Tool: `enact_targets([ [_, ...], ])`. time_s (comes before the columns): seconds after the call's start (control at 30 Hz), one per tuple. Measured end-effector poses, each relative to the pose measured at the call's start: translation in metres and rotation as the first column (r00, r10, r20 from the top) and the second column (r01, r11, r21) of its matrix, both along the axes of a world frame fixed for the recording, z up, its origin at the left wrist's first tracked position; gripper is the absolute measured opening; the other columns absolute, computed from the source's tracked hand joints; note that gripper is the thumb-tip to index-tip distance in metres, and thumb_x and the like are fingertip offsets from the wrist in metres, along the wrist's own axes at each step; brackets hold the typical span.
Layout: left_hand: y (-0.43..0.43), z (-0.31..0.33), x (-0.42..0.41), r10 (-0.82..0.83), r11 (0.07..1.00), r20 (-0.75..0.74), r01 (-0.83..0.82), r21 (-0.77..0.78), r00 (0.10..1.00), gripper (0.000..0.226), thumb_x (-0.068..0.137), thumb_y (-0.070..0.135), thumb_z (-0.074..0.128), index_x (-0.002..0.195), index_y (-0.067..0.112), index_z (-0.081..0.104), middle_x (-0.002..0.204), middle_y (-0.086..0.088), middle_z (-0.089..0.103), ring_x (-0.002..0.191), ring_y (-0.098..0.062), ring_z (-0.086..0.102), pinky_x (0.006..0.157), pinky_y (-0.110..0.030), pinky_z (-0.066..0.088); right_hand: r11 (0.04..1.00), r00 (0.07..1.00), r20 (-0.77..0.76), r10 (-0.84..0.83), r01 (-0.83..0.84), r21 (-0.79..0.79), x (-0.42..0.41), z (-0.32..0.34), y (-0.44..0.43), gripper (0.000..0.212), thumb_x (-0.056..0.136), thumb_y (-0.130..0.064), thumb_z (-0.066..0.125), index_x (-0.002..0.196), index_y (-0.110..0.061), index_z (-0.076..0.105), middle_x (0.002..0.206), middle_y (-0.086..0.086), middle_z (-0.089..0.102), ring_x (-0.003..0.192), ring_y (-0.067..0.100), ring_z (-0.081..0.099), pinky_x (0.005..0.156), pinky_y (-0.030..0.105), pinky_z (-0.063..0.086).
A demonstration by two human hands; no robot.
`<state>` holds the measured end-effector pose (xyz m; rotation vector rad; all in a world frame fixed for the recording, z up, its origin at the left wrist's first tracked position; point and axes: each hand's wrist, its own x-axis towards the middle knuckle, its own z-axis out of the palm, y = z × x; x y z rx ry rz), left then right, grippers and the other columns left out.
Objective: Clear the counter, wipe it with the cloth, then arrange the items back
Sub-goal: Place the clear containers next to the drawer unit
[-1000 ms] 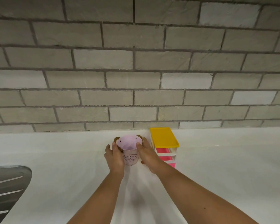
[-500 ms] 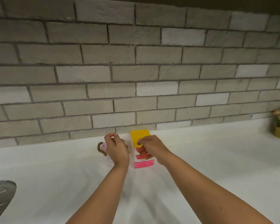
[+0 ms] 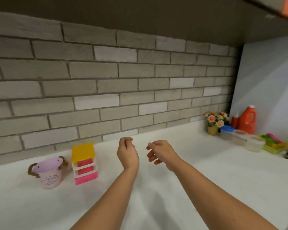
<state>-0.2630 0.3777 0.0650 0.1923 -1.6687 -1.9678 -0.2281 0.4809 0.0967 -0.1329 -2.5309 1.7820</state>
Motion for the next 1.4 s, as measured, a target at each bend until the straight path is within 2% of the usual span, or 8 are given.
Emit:
enact_targets([
  [0.5, 0.285, -0.015, 0.064, -0.330, 0.942, 0.019, 0.330, -0.065, 0.944, 0.022, 0.097, 0.011, 0.036, 0.091, 0.008, 0.056, 0.069, -0.002, 0.048, 0.068, -0.018, 0.045, 0.060, -0.027, 0.039, 0.964, 0.964, 0.021, -0.265, 0.264, 0.039, 0.080, -0.003, 0.276, 0.024, 0.097, -0.026, 0.043, 0.094, -0.010, 0.061, 0.075, 0.007, 0.064, 0.062, 0.016, 0.061, 0.056, 0.025, 0.048],
  [0.73, 0.363, -0.023, 0.041, -0.451, 0.879, 0.096, 0.460, -0.127, 0.888, 0.021, 0.098, 0.019, 0.037, 0.094, 0.011, 0.055, 0.075, -0.001, 0.050, 0.075, -0.020, 0.048, 0.068, -0.030, 0.041, 0.931, 0.930, 0.050, -0.365, 0.365, 0.008, 0.067, -0.019, 0.353, 0.026, 0.098, -0.027, 0.043, 0.093, -0.010, 0.062, 0.075, 0.007, 0.065, 0.063, 0.016, 0.062, 0.055, 0.025, 0.048],
  [0.87, 0.404, -0.029, 0.014, -0.533, 0.813, 0.188, 0.561, -0.158, 0.825, 0.021, 0.098, 0.024, 0.037, 0.101, 0.013, 0.054, 0.090, -0.004, 0.054, 0.084, -0.020, 0.050, 0.078, -0.036, 0.044, 0.909, 0.906, 0.075, -0.415, 0.416, 0.003, 0.047, -0.029, 0.389, 0.026, 0.097, -0.026, 0.044, 0.094, -0.009, 0.062, 0.074, 0.007, 0.064, 0.062, 0.017, 0.061, 0.054, 0.025, 0.047],
  [0.97, 0.431, -0.036, -0.005, -0.583, 0.744, 0.276, 0.639, -0.197, 0.764, 0.027, 0.098, 0.028, 0.037, 0.111, 0.012, 0.055, 0.109, -0.008, 0.056, 0.099, -0.026, 0.054, 0.092, -0.041, 0.046, 0.884, 0.881, 0.090, -0.465, 0.468, -0.005, 0.032, -0.034, 0.416, 0.027, 0.097, -0.026, 0.044, 0.095, -0.007, 0.062, 0.075, 0.007, 0.064, 0.062, 0.018, 0.061, 0.054, 0.026, 0.046],
  [1.13, 0.467, -0.044, -0.032, -0.645, 0.634, 0.366, 0.737, -0.233, 0.671, 0.031, 0.099, 0.033, 0.035, 0.119, 0.017, 0.052, 0.126, -0.005, 0.052, 0.113, -0.025, 0.051, 0.101, -0.044, 0.043, 0.832, 0.832, 0.128, -0.539, 0.550, -0.073, 0.007, -0.051, 0.457, 0.023, 0.096, -0.022, 0.045, 0.099, -0.005, 0.061, 0.077, 0.008, 0.060, 0.061, 0.020, 0.059, 0.053, 0.027, 0.046],
  [1.3, 0.493, -0.048, -0.057, -0.660, 0.599, 0.425, 0.775, -0.199, 0.619, 0.038, 0.100, 0.034, 0.033, 0.132, 0.021, 0.046, 0.138, -0.001, 0.044, 0.123, -0.023, 0.046, 0.106, -0.043, 0.039, 0.781, 0.783, 0.157, -0.601, 0.618, -0.091, -0.031, -0.066, 0.501, 0.025, 0.096, -0.020, 0.046, 0.115, -0.005, 0.054, 0.095, 0.011, 0.056, 0.073, 0.023, 0.059, 0.056, 0.030, 0.049],
  [1.4, 0.508, -0.051, -0.073, -0.637, 0.615, 0.457, 0.767, -0.185, 0.621, 0.042, 0.100, 0.036, 0.033, 0.139, 0.021, 0.039, 0.145, -0.001, 0.037, 0.129, -0.022, 0.041, 0.109, -0.040, 0.037, 0.773, 0.775, 0.176, -0.607, 0.627, -0.096, -0.056, -0.077, 0.530, 0.035, 0.095, -0.019, 0.046, 0.126, -0.004, 0.048, 0.097, 0.011, 0.053, 0.080, 0.026, 0.058, 0.057, 0.031, 0.049],
])
